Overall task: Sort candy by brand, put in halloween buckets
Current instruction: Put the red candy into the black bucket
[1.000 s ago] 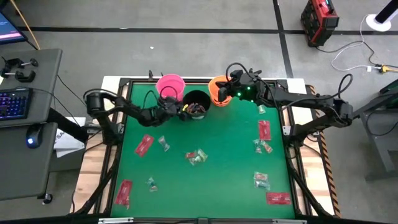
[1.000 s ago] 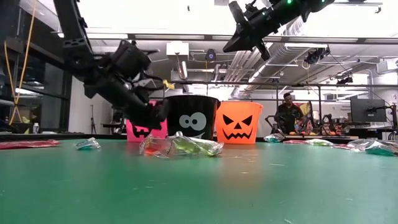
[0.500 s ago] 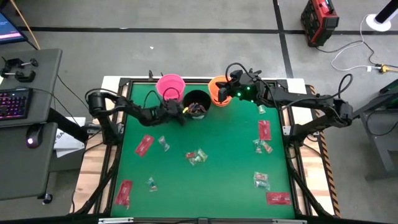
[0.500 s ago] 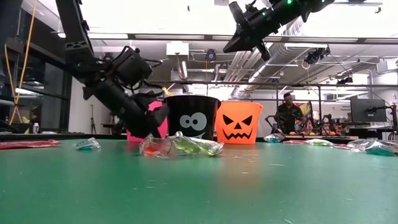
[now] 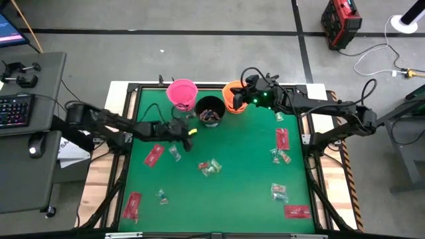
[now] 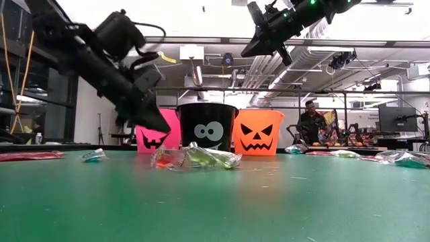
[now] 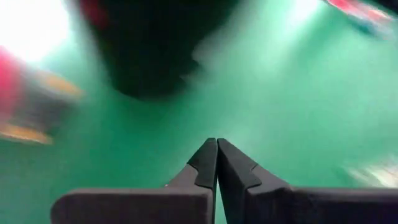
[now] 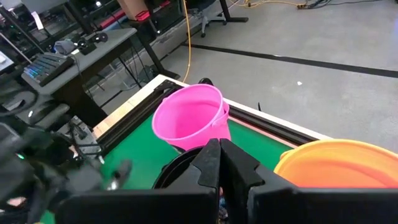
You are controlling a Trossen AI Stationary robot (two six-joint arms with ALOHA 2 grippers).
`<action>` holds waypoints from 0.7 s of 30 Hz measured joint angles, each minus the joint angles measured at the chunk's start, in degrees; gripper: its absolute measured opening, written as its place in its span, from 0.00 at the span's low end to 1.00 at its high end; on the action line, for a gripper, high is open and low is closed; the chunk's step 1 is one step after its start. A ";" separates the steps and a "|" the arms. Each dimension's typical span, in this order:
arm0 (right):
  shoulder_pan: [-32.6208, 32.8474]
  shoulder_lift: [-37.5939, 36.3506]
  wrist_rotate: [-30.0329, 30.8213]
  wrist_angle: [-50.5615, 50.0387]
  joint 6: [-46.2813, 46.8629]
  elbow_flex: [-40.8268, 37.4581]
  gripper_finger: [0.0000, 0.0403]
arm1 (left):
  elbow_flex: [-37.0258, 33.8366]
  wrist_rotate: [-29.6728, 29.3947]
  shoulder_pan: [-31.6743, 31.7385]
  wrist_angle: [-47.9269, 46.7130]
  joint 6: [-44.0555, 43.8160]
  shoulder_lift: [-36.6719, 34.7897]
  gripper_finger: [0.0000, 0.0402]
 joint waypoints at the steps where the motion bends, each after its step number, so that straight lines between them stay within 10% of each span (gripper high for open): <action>1: 0.01 0.00 -0.03 -0.05 0.00 0.00 0.00 | 0.00 -4.89 0.22 -0.70 1.45 -1.14 0.00; 5: 0.02 -0.02 -0.17 -0.08 0.00 0.00 0.00 | 0.02 -15.70 3.18 -0.77 4.82 -1.79 0.00; 21: 0.02 -0.01 -1.33 -0.08 0.00 0.00 0.00 | 0.09 -14.00 10.50 15.65 6.66 13.37 0.00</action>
